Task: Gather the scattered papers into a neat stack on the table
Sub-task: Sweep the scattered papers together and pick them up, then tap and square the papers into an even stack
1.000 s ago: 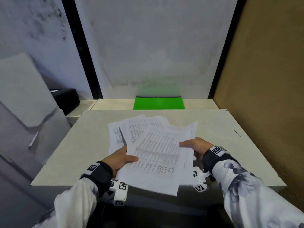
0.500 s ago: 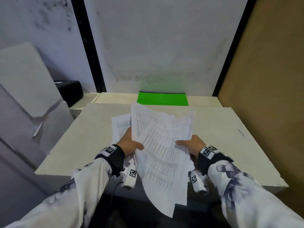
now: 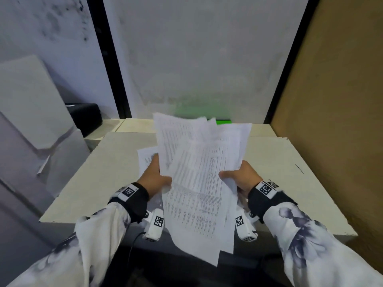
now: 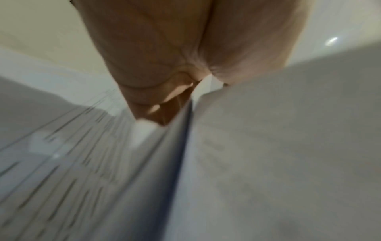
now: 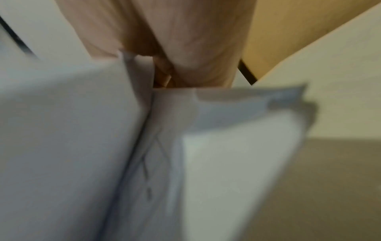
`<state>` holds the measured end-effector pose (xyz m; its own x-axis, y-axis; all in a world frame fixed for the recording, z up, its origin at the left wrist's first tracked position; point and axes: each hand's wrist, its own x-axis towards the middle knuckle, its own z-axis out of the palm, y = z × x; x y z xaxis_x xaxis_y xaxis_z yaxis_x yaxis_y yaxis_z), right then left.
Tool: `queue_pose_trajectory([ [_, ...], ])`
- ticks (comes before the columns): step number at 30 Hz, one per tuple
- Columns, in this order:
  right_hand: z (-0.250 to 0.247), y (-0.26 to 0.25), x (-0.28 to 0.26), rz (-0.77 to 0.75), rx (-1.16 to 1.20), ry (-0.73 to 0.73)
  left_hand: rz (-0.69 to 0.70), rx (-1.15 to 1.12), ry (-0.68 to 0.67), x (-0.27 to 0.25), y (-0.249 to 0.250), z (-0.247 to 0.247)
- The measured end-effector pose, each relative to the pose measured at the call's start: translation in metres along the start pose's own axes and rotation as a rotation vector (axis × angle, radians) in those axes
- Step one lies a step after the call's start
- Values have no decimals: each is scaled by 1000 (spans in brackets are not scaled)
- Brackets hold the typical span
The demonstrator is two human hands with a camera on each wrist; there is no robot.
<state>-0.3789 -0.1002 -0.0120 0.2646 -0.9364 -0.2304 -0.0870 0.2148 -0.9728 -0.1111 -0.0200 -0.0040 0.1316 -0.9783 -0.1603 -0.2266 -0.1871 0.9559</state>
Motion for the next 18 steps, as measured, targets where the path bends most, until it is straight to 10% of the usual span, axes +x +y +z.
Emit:
queue_pose_trajectory([
  [8,-10,-63,-16,-485,-62,201,375,-126,217,2,62,-26],
  [18,-6,-67,-25,-631,5,93,455,-213,299,0,55,-2],
])
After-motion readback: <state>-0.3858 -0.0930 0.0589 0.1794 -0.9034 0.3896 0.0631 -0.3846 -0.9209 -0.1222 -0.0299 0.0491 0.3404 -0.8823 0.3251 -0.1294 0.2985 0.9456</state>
